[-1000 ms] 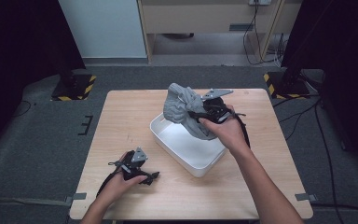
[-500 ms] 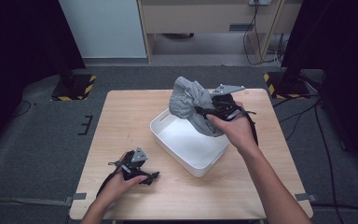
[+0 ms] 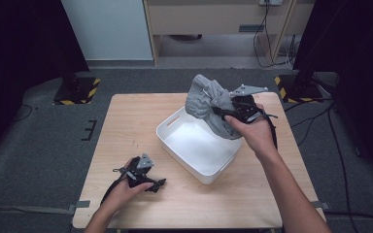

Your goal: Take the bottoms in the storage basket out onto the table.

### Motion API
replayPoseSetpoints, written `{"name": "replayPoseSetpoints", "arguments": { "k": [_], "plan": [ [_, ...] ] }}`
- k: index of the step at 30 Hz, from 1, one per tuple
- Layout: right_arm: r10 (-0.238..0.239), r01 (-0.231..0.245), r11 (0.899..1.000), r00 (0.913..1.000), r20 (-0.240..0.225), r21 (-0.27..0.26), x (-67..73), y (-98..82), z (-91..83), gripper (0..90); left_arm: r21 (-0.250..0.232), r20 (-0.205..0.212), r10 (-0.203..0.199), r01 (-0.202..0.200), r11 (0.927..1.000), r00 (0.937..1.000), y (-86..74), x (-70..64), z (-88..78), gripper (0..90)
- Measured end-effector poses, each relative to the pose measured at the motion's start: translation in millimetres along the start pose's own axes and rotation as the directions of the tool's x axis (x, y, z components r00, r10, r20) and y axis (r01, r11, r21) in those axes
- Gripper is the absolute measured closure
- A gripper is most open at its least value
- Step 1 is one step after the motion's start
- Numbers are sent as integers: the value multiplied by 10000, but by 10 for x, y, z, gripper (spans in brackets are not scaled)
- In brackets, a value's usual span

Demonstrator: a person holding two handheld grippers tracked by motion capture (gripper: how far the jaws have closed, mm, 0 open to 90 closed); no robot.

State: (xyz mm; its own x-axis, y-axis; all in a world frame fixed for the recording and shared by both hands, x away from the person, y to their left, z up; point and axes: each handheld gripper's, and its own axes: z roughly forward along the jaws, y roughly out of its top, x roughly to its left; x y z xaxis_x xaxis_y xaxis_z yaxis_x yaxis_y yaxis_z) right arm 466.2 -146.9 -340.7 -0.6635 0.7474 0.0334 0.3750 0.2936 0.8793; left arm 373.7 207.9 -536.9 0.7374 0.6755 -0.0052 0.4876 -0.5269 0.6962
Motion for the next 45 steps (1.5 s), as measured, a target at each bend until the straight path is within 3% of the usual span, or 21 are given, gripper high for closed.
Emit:
{"name": "replayPoseSetpoints", "arguments": {
  "k": [22,35,45],
  "plan": [
    [326,-313,9993,9971,694,-194,-266,-68,-255,592,-9,7,-11,11,10000,10000,0,-1,1,0],
    [731,-713,9973,9905,1165,-204,-438,-210,-339,590,-8,7,-8,8,10000,10000,0,-1,0,0],
    [708,-700,9975,9856,1537,-103,-528,-247,-398,590,-6,-2,-17,17,10000,10000,-1,-2,0,0]
  ]
}}
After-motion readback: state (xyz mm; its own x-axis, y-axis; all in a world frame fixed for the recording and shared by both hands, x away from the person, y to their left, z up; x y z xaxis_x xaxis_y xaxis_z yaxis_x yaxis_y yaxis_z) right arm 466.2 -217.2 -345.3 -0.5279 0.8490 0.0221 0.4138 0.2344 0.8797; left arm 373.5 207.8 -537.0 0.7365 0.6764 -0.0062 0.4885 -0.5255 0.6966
